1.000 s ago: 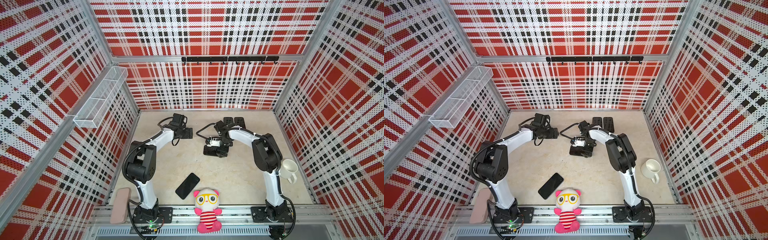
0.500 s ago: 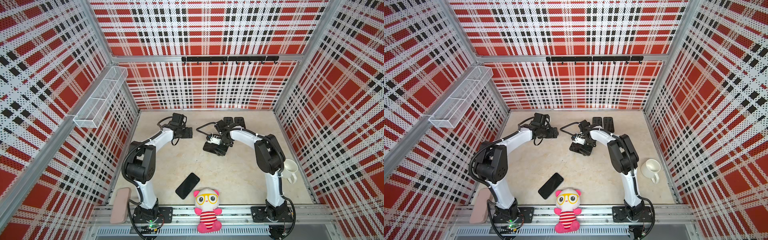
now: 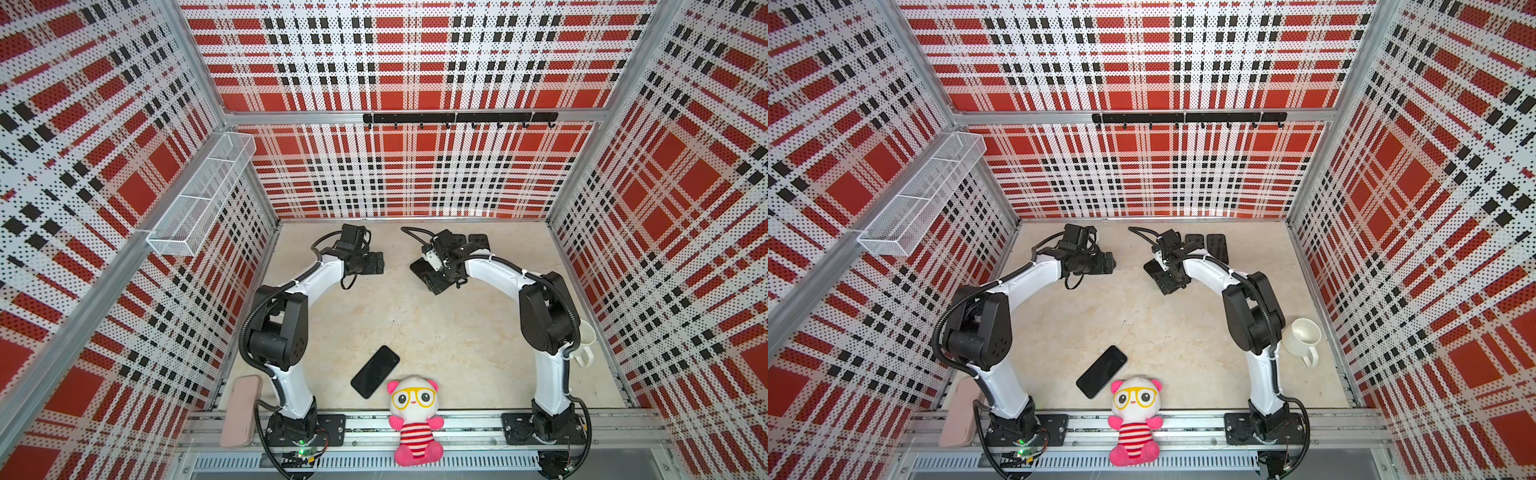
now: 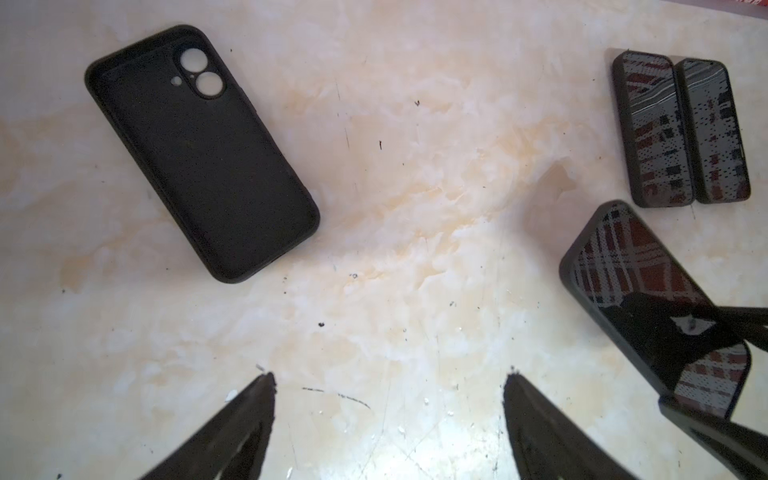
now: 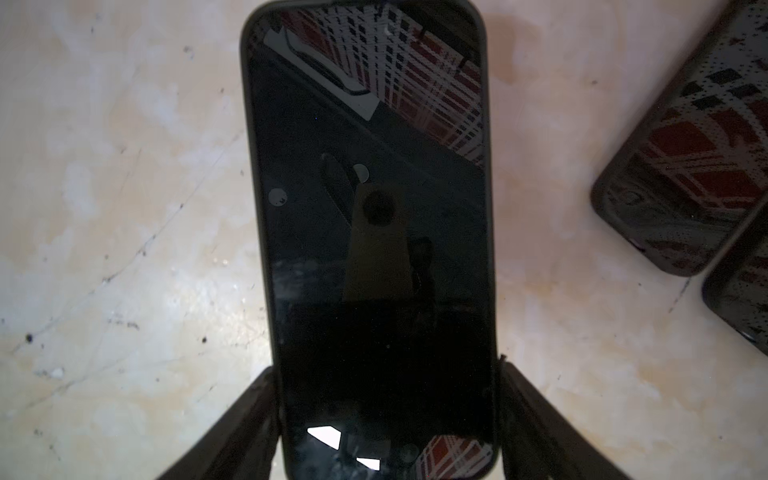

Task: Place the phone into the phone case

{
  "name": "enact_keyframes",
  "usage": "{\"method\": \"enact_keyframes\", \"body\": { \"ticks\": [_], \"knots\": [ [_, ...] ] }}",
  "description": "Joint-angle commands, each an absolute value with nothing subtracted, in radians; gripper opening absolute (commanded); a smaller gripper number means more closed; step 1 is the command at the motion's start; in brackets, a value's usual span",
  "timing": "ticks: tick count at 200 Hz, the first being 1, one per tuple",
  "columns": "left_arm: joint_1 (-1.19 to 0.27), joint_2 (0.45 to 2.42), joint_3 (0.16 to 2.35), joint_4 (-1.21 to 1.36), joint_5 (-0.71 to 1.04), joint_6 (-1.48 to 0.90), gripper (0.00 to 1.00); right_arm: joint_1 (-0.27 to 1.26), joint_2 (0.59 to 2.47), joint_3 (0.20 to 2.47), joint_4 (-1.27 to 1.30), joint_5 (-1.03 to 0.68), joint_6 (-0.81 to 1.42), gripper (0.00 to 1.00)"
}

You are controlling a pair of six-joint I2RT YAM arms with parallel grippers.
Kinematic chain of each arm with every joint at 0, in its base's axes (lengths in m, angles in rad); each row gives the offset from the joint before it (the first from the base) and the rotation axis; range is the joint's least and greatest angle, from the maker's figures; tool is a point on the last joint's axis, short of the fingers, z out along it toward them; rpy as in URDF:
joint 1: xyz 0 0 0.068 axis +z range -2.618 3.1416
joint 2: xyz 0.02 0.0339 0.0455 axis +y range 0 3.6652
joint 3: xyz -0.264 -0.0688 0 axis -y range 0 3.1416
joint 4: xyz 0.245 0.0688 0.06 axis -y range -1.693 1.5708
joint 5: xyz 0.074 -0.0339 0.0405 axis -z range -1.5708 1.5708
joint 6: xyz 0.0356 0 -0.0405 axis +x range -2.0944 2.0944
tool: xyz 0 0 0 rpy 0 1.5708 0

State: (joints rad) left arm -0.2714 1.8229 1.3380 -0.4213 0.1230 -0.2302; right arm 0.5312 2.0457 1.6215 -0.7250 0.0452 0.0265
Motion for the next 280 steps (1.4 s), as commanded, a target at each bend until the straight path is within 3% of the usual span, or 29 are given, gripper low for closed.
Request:
{"method": "enact_keyframes", "body": {
  "ticks": [1, 69, 125, 280],
  "knots": [
    [-0.262, 1.779, 1.361, -0.428, 0.141, -0.222, 0.88, 0.513, 2.078, 1.688, -0.61, 0.117, 0.199, 0.54],
    [-0.255, 1.776, 1.361, -0.428, 0.161, -0.226, 0.88, 0.475, 2.232, 1.837, -0.497, 0.219, 0.462, 0.48],
    [-0.256, 1.775, 1.361, -0.423, 0.178, -0.231, 0.88, 0.467, 2.388, 2.005, -0.536, 0.241, 0.524, 0.47],
    [-0.218, 1.784, 1.358, -0.415, 0.214, -0.241, 0.88, 0.415, 2.421, 1.955, -0.592, 0.325, 0.593, 0.5]
  ]
}}
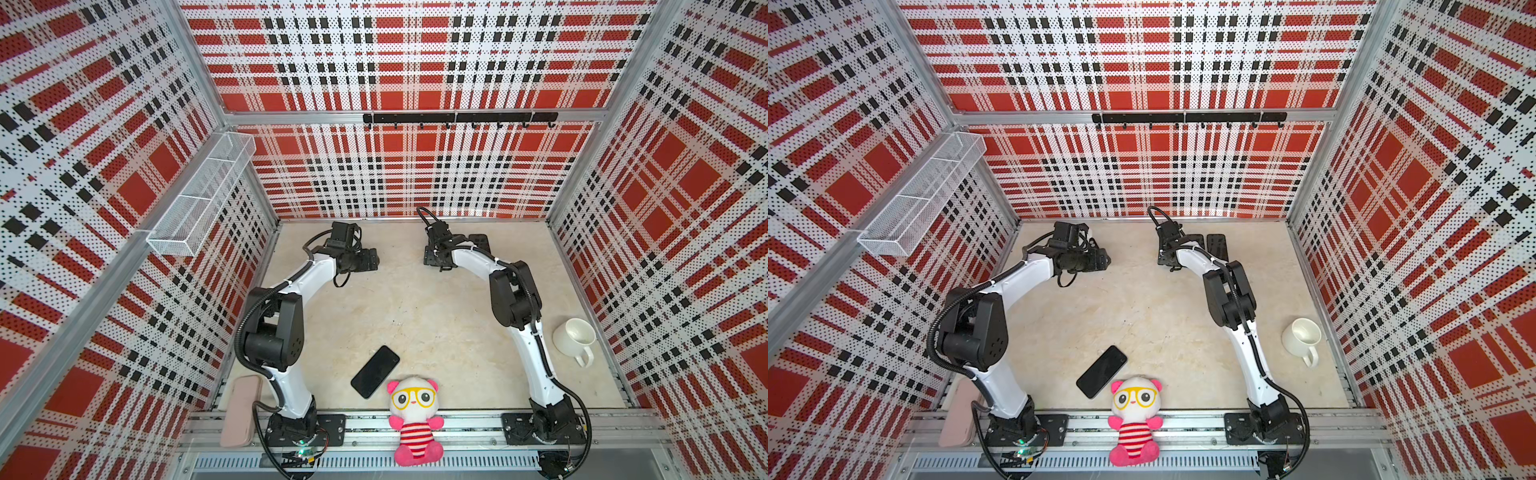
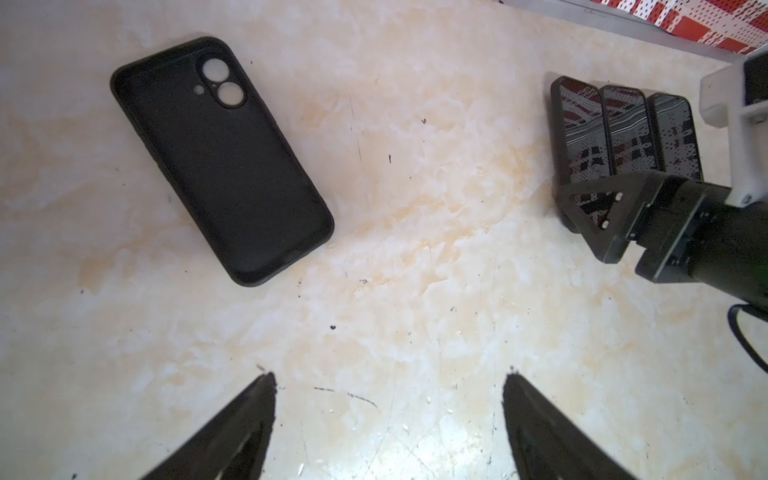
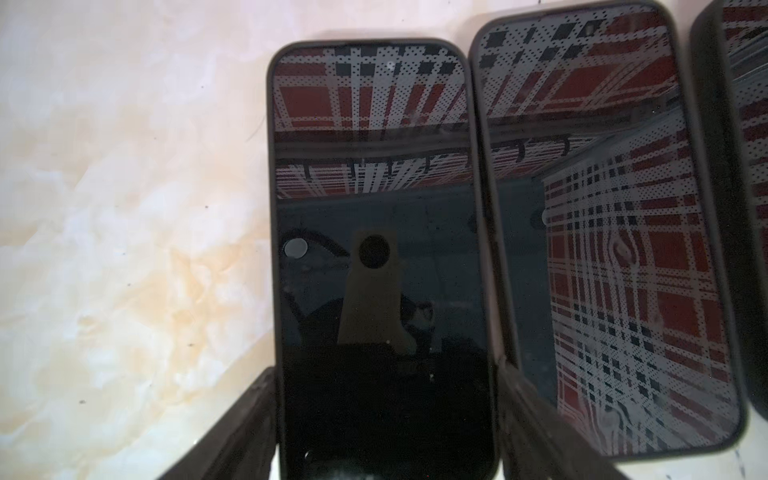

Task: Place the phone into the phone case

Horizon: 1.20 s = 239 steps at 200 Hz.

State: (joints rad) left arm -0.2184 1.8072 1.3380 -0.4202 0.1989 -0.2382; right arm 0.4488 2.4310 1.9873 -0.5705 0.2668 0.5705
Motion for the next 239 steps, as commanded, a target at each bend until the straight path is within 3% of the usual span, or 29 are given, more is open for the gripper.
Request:
{"method": "enact_keyframes", "body": {
  "ticks": [1, 80, 94, 125, 157, 173, 239],
  "knots": [
    [-0.218, 1.784, 1.358, -0.415, 0.215, -0.241, 0.88, 0.415, 2.421, 1.954, -0.593, 0.326, 0.592, 0.5],
    [-0.221, 1.784, 1.356, -0.414, 0.218, -0.242, 0.87, 0.391, 2.396, 1.904, -0.589, 0.357, 0.594, 0.52],
    [-0.221, 1.783, 1.356, -0.413, 0.219, -0.242, 0.87, 0.39, 2.391, 1.897, -0.581, 0.345, 0.59, 0.56],
    [-0.22, 1.787, 1.356, -0.413, 0.216, -0.241, 0.88, 0.392, 2.372, 1.888, -0.566, 0.313, 0.572, 0.78],
    [-0.219, 1.79, 1.355, -0.413, 0.211, -0.24, 0.88, 0.398, 2.331, 1.889, -0.583, 0.298, 0.561, 0.86],
    [-0.219, 1.793, 1.355, -0.415, 0.208, -0.24, 0.88, 0.4, 2.299, 1.887, -0.593, 0.299, 0.561, 0.97],
    [-0.216, 1.797, 1.355, -0.417, 0.197, -0.231, 0.87, 0.425, 2.111, 1.822, -0.592, 0.214, 0.449, 0.98]
  ]
}}
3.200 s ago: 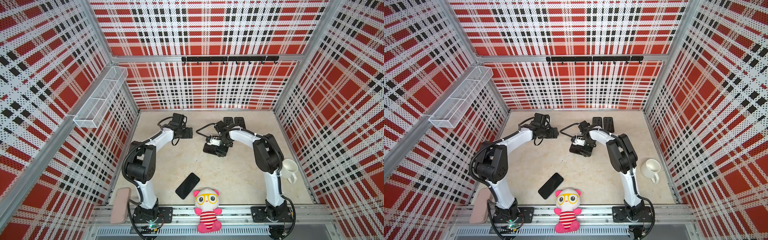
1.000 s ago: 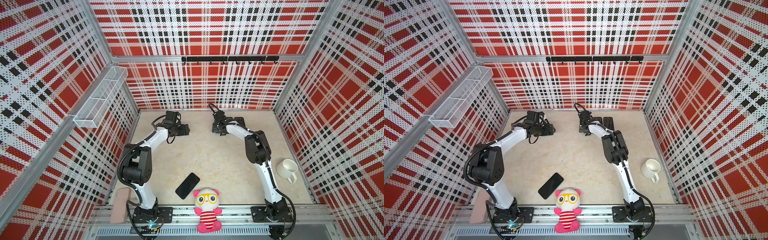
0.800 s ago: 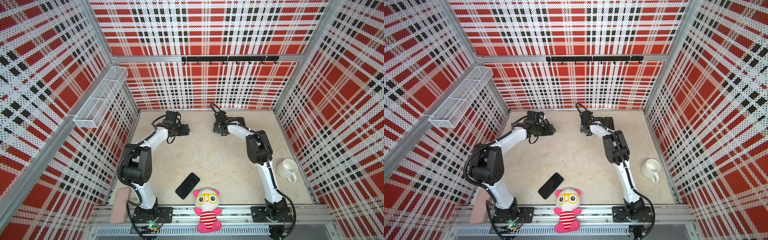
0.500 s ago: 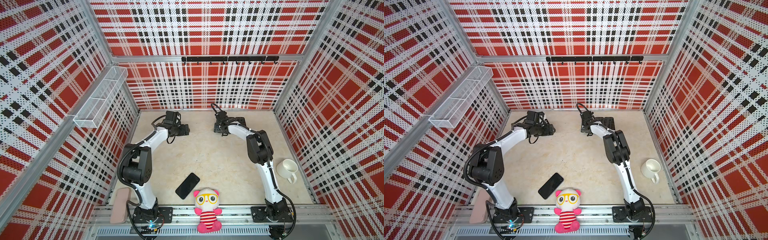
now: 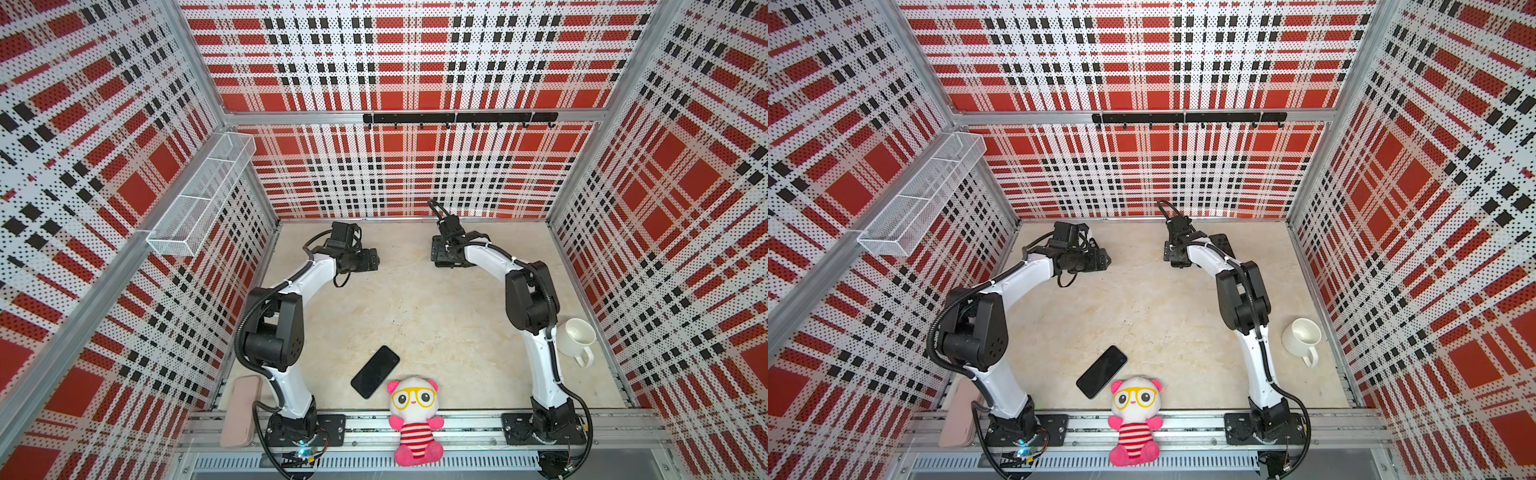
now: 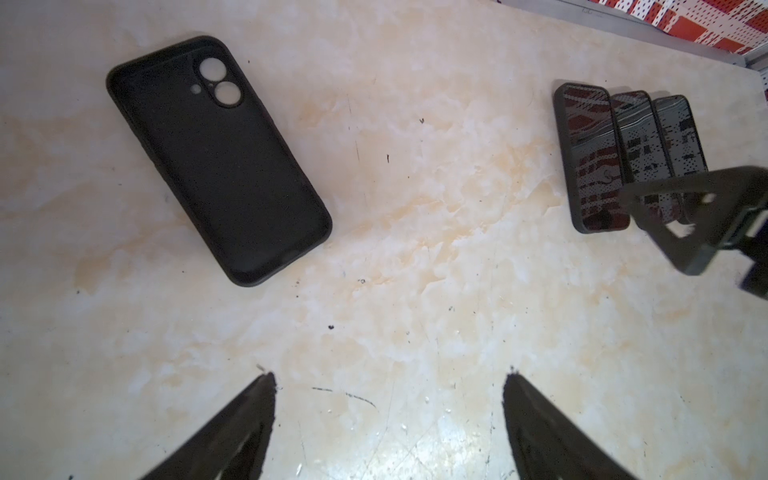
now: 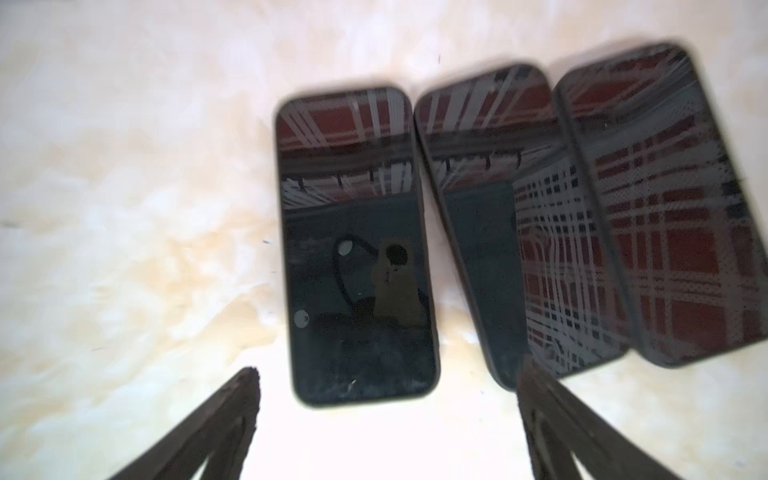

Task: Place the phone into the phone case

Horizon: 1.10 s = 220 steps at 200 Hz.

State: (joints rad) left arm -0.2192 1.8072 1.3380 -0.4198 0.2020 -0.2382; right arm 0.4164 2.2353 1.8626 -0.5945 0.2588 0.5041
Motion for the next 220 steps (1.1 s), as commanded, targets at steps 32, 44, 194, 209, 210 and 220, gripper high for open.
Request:
{"method": "enact_keyframes", "body": {
  "ticks": [32, 44, 194, 209, 210, 220],
  "knots": [
    [-0.216, 1.804, 1.361, -0.429, 0.135, -0.168, 0.79, 0.43, 1.909, 1.567, -0.434, 0.039, 0.325, 0.98],
    [-0.219, 1.806, 1.368, -0.452, 0.09, -0.117, 0.77, 0.43, 1.819, 1.468, -0.398, 0.01, 0.288, 0.98],
    [-0.219, 2.014, 1.593, -0.465, -0.001, 0.271, 0.71, 0.421, 1.308, 0.886, -0.363, -0.209, 0.24, 1.0],
    [-0.219, 2.048, 1.618, -0.475, -0.003, 0.288, 0.71, 0.422, 1.294, 0.873, -0.376, -0.171, 0.239, 1.0],
    [-0.219, 2.05, 1.62, -0.475, -0.004, 0.289, 0.71, 0.422, 1.293, 0.873, -0.378, -0.169, 0.239, 1.0],
    [-0.217, 2.072, 1.632, -0.479, -0.009, 0.3, 0.71, 0.42, 1.292, 0.873, -0.394, -0.15, 0.235, 1.0]
  ]
}}
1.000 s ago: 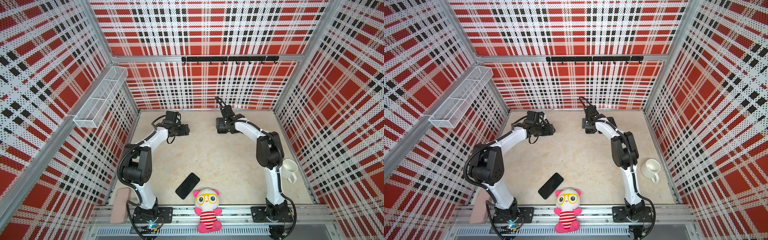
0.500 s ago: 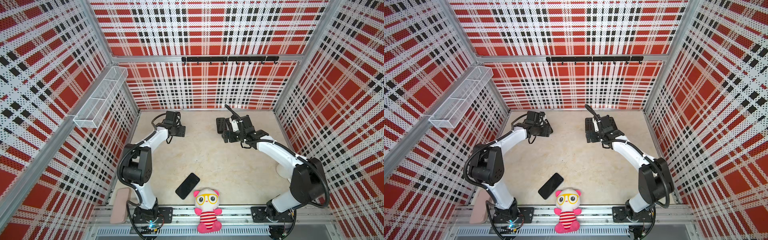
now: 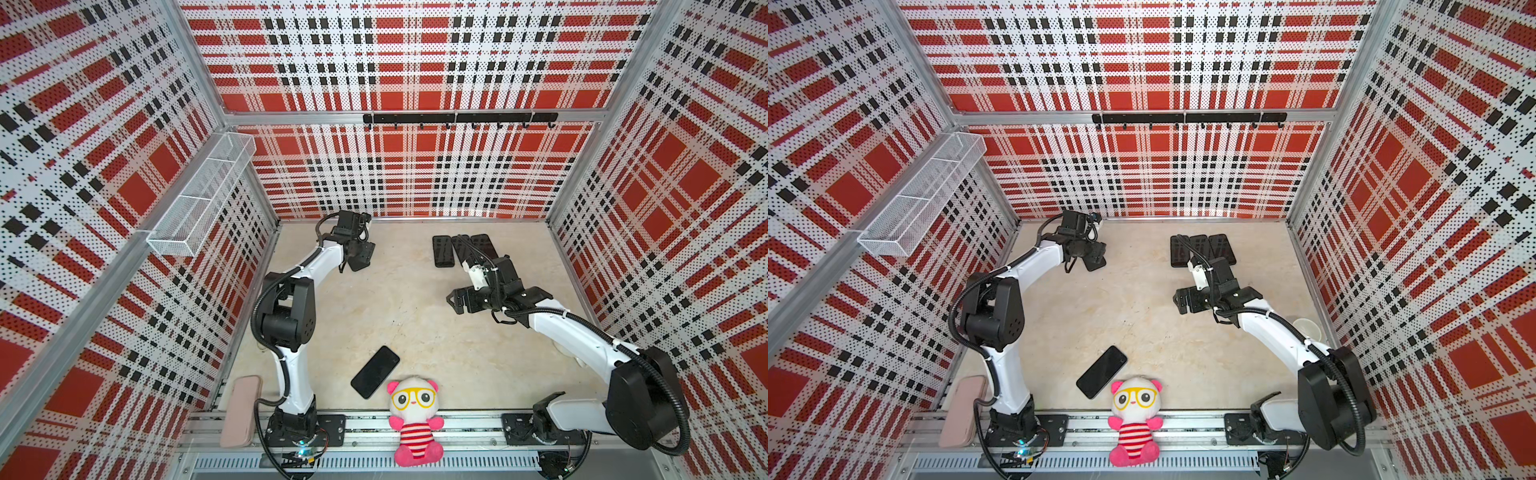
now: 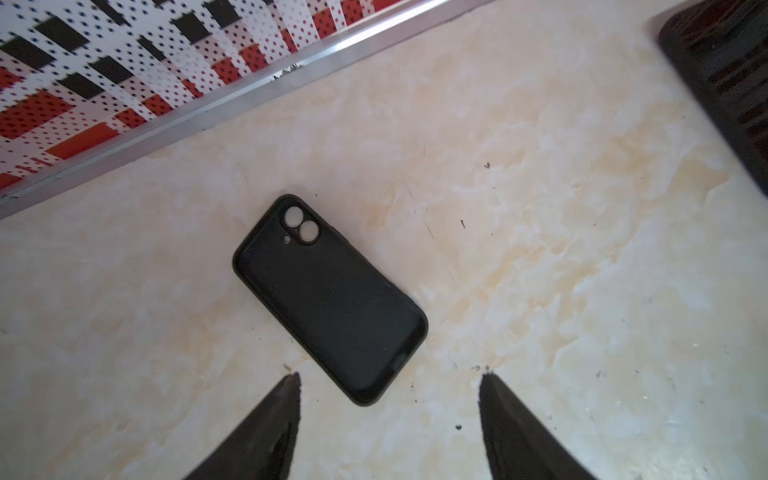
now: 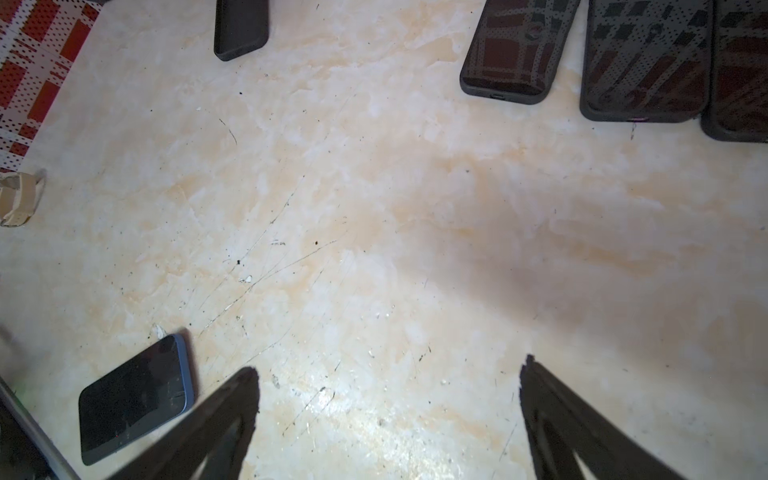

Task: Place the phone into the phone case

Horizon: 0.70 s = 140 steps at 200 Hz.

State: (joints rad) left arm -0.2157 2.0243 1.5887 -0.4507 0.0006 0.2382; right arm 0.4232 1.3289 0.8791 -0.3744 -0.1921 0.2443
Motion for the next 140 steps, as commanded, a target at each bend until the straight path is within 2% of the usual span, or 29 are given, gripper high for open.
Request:
{"method": "enact_keyframes", "body": {
  "ticks": [1, 48, 140],
  "knots": [
    [-0.217, 2.074, 1.634, -0.479, -0.009, 0.3, 0.71, 0.42, 1.292, 0.873, -0.396, -0.149, 0.235, 1.0],
    [-0.18, 2.169, 1.692, -0.534, 0.082, 0.309, 0.7, 0.416, 1.296, 0.865, -0.406, -0.138, 0.236, 1.0],
    [-0.18, 2.223, 1.669, -0.534, 0.089, 0.314, 0.61, 0.41, 1.306, 0.855, -0.388, -0.152, 0.23, 1.0]
  ]
}}
